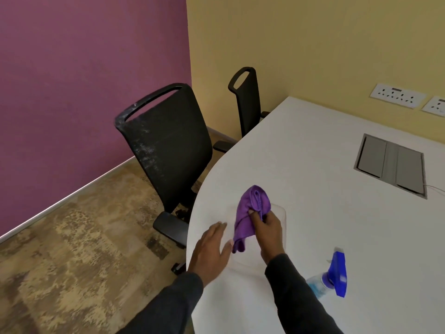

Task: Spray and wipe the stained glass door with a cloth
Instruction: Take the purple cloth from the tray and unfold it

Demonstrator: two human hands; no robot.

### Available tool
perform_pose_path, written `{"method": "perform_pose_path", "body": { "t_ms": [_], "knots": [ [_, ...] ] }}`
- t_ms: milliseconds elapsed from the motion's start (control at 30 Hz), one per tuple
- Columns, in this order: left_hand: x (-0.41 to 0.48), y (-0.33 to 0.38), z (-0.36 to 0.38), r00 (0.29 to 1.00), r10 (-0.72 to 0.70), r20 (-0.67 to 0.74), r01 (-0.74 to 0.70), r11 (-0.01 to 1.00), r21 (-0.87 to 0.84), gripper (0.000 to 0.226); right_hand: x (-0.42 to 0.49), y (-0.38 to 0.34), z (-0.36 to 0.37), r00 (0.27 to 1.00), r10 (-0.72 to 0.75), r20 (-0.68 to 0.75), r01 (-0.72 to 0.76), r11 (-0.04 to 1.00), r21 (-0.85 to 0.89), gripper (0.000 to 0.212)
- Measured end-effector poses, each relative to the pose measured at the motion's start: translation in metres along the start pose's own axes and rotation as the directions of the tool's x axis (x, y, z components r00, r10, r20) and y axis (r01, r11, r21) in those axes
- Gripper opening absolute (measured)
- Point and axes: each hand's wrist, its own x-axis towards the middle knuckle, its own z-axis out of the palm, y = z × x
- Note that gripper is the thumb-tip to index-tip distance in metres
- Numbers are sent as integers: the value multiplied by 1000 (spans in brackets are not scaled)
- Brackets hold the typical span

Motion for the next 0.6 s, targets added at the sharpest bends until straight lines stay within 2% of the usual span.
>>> {"method": "perform_pose_path", "body": {
  "t_ms": [133, 267, 367, 467, 533, 600],
  "knots": [
    [3, 20, -48, 993, 30, -111, -52, 980, -194, 55, -36, -42, 3, 990, -67, 123, 61, 996, 58, 26],
    [-15, 22, -97, 994, 98, -57, -111, 947, -303, 57, -67, -75, 25, 972, -87, 218, 72, 995, 75, 28],
    [-41, 8, -133, 994, 108, 24, -89, 910, -406, 66, -88, -95, 51, 957, -89, 274, 70, 994, 79, 26],
    [-69, -16, -161, 998, 54, -33, -63, 862, -502, 37, -112, -111, 86, 910, -60, 410, 16, 994, 110, 23],
    [-89, -36, -184, 996, -45, -83, -19, 769, -639, 17, -128, -118, 112, 869, -51, 492, -16, 991, 131, 26],
    [-112, -60, -212, 980, -168, -105, 31, 652, -757, 23, -144, -126, 137, 846, -46, 532, -24, 992, 124, 25]
  ]
}}
